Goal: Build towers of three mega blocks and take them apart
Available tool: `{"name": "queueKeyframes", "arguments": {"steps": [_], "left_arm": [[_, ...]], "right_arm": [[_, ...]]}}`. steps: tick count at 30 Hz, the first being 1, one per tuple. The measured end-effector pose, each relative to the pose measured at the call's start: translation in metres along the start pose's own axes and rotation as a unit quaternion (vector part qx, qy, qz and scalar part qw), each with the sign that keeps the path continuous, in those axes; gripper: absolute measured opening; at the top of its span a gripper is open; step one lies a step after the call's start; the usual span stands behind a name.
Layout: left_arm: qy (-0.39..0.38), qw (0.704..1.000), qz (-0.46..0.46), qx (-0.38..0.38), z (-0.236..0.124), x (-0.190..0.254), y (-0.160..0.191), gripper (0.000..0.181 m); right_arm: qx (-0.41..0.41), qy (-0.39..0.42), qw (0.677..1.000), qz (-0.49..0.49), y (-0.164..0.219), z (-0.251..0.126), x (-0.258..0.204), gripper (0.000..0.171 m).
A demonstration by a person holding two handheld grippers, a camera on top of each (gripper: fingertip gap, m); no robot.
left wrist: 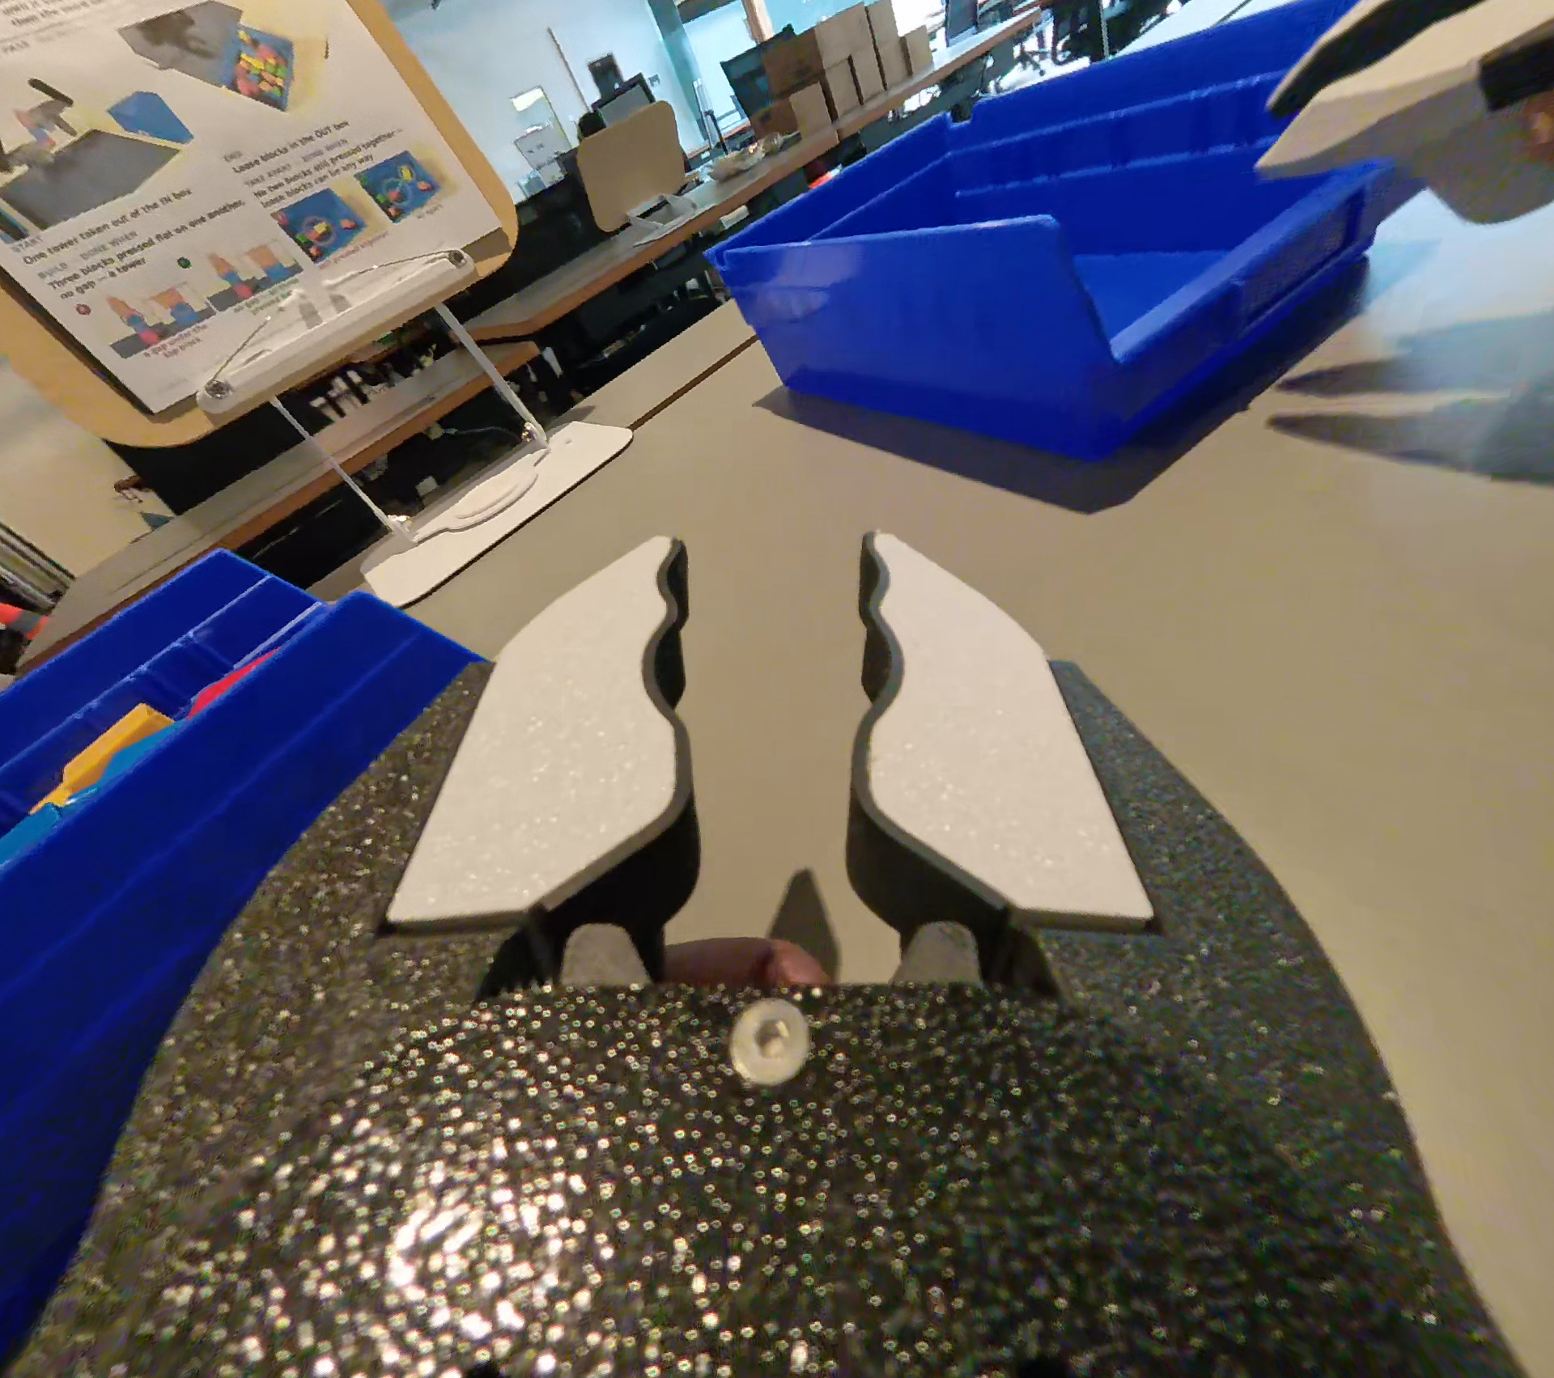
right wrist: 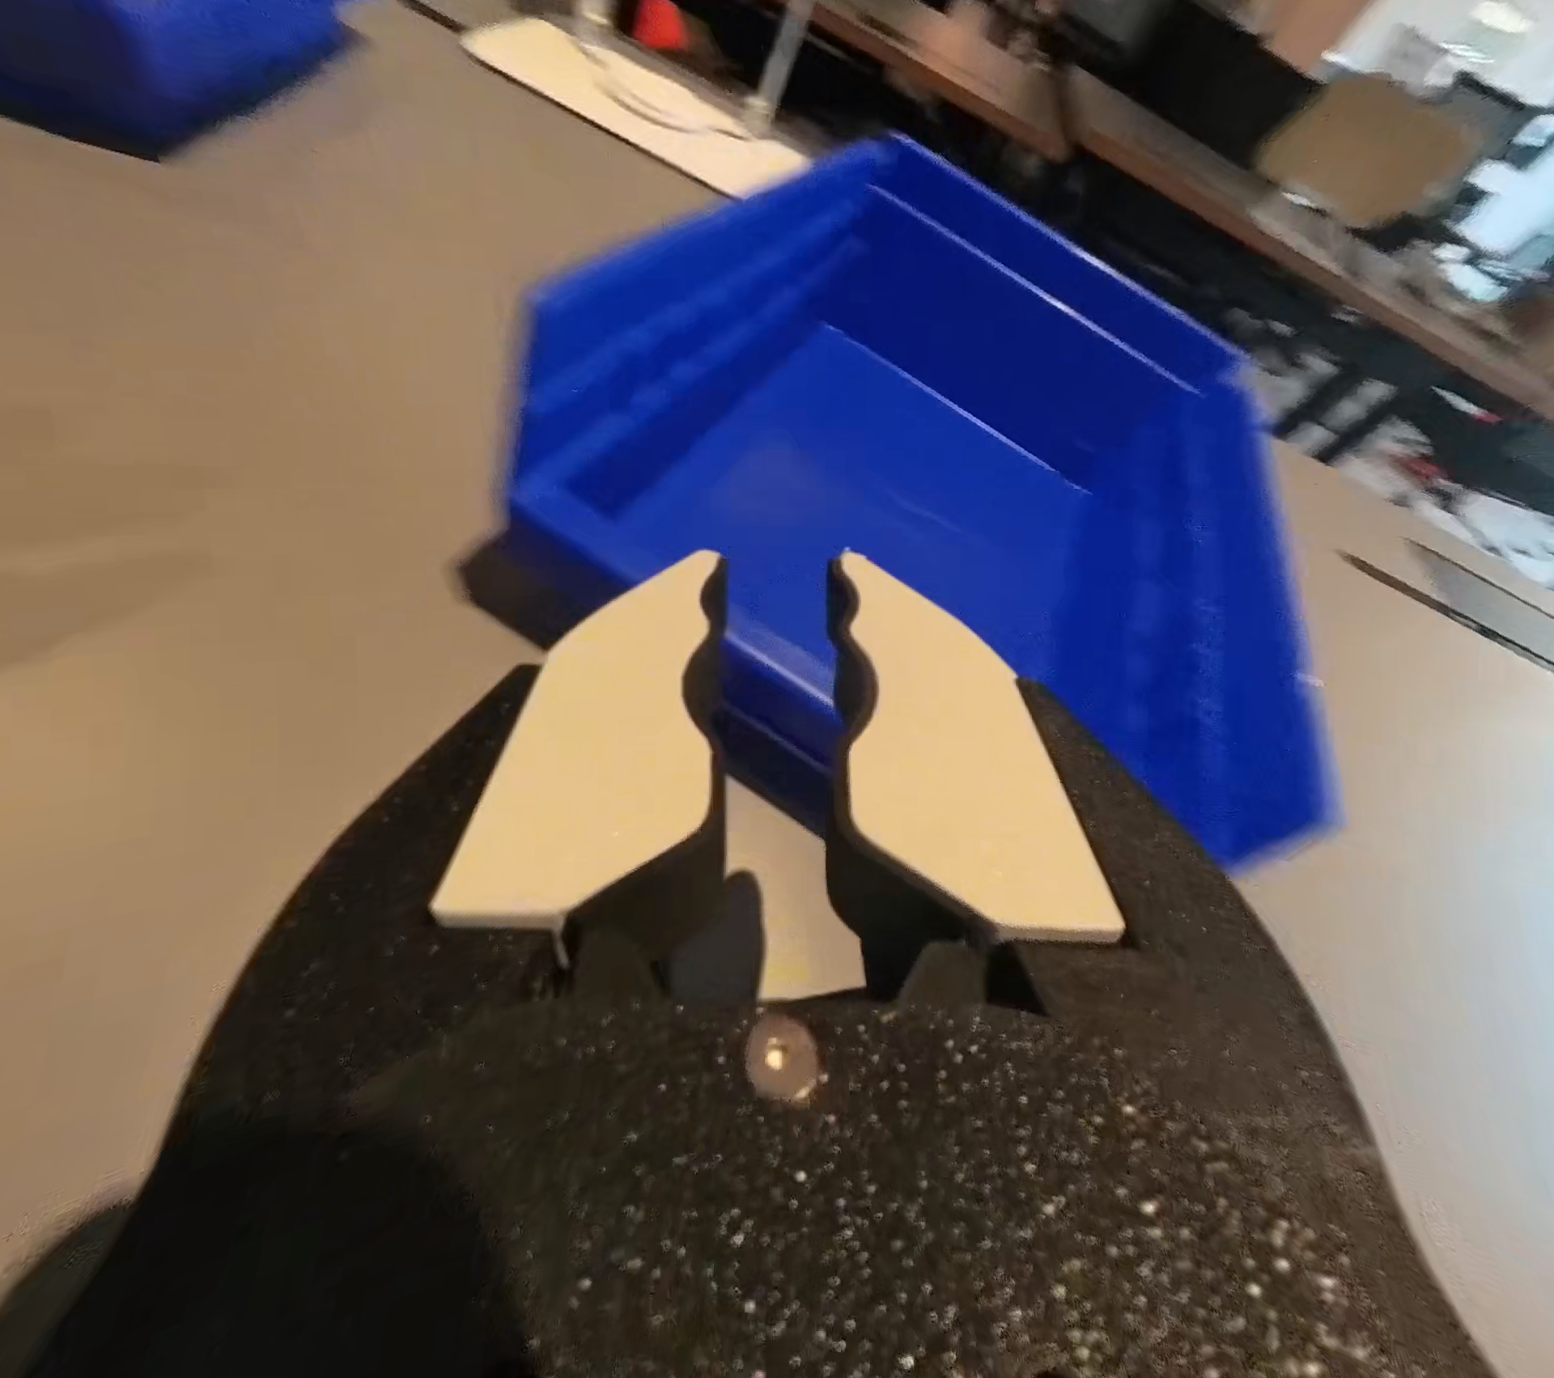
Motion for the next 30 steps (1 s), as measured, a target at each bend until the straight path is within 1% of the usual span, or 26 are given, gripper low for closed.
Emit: {"name": "queueKeyframes", "arguments": {"steps": [2, 4, 6, 9, 10, 11, 12, 13, 19, 23, 26, 30], "left_arm": [[0.000, 1.000, 0.007, 0.001, 0.000, 0.001, 0.000, 0.038], [-0.001, 1.000, 0.012, 0.009, -0.002, 0.002, -0.001, 0.038], [-0.003, 1.000, 0.012, 0.013, -0.004, 0.002, -0.001, 0.037], [-0.004, 1.000, 0.002, 0.015, -0.005, 0.000, -0.001, 0.037], [-0.004, 1.000, -0.002, 0.016, -0.005, -0.001, -0.002, 0.037], [-0.004, 1.000, -0.004, 0.017, -0.005, -0.002, -0.002, 0.037], [-0.005, 1.000, -0.005, 0.019, -0.006, -0.002, -0.002, 0.037], [-0.006, 1.000, -0.004, 0.020, -0.006, -0.002, -0.002, 0.037], [-0.008, 1.000, -0.005, 0.012, -0.005, -0.003, -0.001, 0.036], [-0.008, 1.000, 0.002, 0.010, -0.005, -0.001, -0.001, 0.036], [-0.008, 1.000, 0.006, 0.004, -0.004, -0.001, 0.000, 0.036], [-0.008, 1.000, 0.011, 0.005, -0.004, 0.001, 0.000, 0.035]], "right_arm": [[0.009, -0.033, 0.999, -0.001, -0.013, 0.011, -0.027, 0.030], [0.018, -0.037, 0.999, -0.006, -0.026, 0.020, -0.045, 0.041], [0.019, -0.021, 1.000, -0.011, -0.035, 0.029, -0.053, 0.046], [-0.024, 0.015, 0.999, -0.037, -0.030, 0.054, -0.052, 0.051], [-0.040, 0.016, 0.998, -0.042, -0.025, 0.062, -0.050, 0.050], [-0.052, 0.012, 0.998, -0.045, -0.019, 0.068, -0.048, 0.041], [-0.056, 0.004, 0.997, -0.045, -0.015, 0.072, -0.045, 0.024], [-0.056, 0.000, 0.998, -0.040, -0.012, 0.074, -0.041, 0.019], [-0.091, 0.047, 0.994, -0.035, 0.004, 0.079, 0.009, 0.008], [-0.097, 0.047, 0.994, 0.012, 0.016, 0.082, 0.044, 0.005], [-0.098, 0.056, 0.993, 0.022, 0.020, 0.087, 0.057, 0.005], [-0.096, 0.076, 0.992, 0.028, 0.023, 0.091, 0.063, 0.005]]}}
Point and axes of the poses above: each gripper's, where its closed fingertips meet, z out along the fingers, y out of its underside, x = y × z across the jaws, the point moved 8 cm from there along -z, back along the fingers, and after that the axes turned 8 degrees about x, right-handed, at the moved point
